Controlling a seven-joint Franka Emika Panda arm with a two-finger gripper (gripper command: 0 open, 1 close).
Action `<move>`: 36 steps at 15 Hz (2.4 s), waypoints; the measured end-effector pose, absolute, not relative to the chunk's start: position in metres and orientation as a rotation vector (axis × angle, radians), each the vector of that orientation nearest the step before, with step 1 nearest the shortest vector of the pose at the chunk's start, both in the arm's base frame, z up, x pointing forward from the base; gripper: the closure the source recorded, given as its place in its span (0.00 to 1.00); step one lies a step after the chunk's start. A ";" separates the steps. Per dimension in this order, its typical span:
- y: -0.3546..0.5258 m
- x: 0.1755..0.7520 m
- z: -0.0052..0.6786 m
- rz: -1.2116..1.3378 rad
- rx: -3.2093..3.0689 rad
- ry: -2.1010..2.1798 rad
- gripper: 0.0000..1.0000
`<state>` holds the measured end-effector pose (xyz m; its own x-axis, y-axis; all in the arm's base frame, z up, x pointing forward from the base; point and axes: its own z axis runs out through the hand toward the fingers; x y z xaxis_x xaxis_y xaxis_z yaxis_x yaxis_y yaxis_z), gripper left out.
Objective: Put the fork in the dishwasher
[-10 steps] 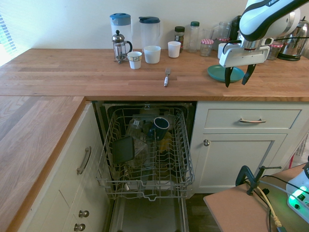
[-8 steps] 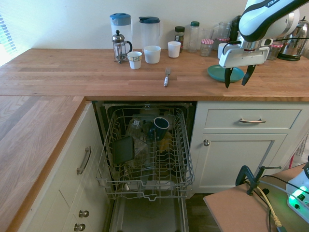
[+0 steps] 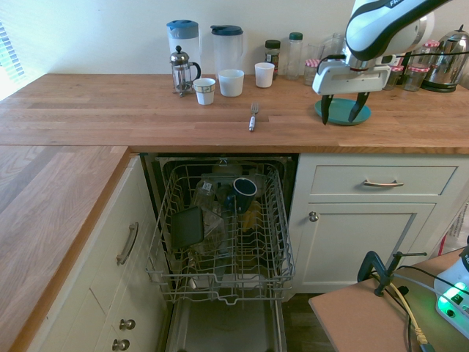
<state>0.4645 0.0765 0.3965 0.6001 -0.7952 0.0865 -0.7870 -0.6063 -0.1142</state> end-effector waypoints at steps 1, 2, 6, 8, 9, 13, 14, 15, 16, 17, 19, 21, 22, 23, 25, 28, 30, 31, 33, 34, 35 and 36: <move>0.089 0.475 0.402 -0.208 -2.719 1.397 0.00; 0.102 0.487 0.406 -0.214 -2.692 1.427 0.00; 0.151 0.542 0.405 -0.231 -2.628 1.532 0.00; 0.173 0.575 0.395 -0.226 -2.601 1.570 0.00; 0.183 0.591 0.389 -0.220 -2.587 1.582 0.00; 0.216 0.640 0.375 -0.210 -2.531 1.637 0.00; 0.221 0.648 0.373 -0.207 -2.520 1.666 0.00; 0.224 0.654 0.370 -0.204 -2.508 1.700 0.00; 0.225 0.660 0.367 -0.200 -2.497 1.744 0.00; 0.228 0.665 0.363 -0.200 -2.482 1.786 0.00; 0.237 0.673 0.357 -0.200 -2.455 1.838 0.00; 0.245 0.681 0.350 -0.189 -2.440 1.863 0.00; 0.247 0.684 0.348 -0.185 -2.432 1.876 0.00; 0.248 0.686 0.347 -0.182 -2.427 1.885 0.00; 0.248 0.689 0.345 -0.180 -2.418 1.895 1.00; 0.249 0.690 0.343 -0.169 -2.415 1.903 1.00; 0.249 0.690 0.341 -0.161 -2.416 1.907 1.00; 0.249 0.690 0.339 -0.158 -2.418 1.909 1.00; 0.248 0.690 0.339 -0.154 -2.422 1.914 1.00; 0.248 0.690 0.339 -0.152 -2.424 1.916 1.00; 0.248 0.689 0.338 -0.150 -2.426 1.918 1.00; 0.248 0.689 0.338 -0.148 -2.429 1.919 1.00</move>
